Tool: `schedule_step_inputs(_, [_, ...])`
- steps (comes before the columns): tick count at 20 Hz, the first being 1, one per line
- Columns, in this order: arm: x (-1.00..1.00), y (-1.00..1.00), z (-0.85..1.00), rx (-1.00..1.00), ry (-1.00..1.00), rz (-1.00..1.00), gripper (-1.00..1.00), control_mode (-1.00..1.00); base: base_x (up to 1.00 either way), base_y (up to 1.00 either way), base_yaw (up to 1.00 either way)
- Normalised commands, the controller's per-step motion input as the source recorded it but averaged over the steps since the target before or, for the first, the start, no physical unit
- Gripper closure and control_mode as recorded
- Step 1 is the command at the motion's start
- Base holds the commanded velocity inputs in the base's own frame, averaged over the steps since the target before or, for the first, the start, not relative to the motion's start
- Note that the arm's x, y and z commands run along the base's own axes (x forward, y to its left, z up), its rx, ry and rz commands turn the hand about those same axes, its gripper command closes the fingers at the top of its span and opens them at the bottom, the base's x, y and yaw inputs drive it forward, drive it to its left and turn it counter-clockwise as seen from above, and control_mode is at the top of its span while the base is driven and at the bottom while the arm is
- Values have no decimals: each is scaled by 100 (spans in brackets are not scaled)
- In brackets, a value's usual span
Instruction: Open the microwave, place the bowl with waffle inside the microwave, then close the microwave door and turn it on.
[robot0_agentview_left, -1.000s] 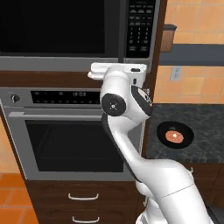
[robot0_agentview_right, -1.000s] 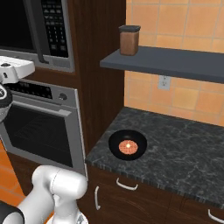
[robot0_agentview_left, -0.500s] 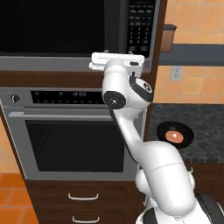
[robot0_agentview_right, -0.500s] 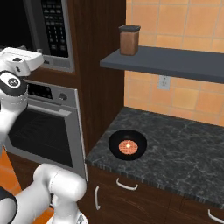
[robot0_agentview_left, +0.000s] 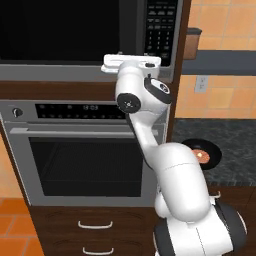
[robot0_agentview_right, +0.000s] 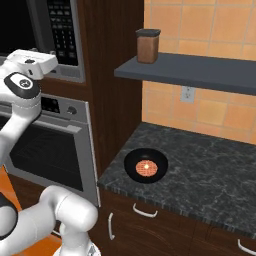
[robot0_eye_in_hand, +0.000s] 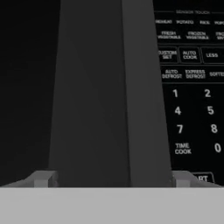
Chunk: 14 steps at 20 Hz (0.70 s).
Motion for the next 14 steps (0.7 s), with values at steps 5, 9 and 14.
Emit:
schedule_step_inputs(5, [1, 1, 0, 0, 0, 4, 100, -100, 0, 0, 0])
schedule_step_inputs(9, [-16, 26, 0, 0, 0, 7, 100, -100, 0, 0, 0])
schedule_step_inputs(14, [-92, 53, 0, 0, 0, 7, 100, -100, 0, 0, 0])
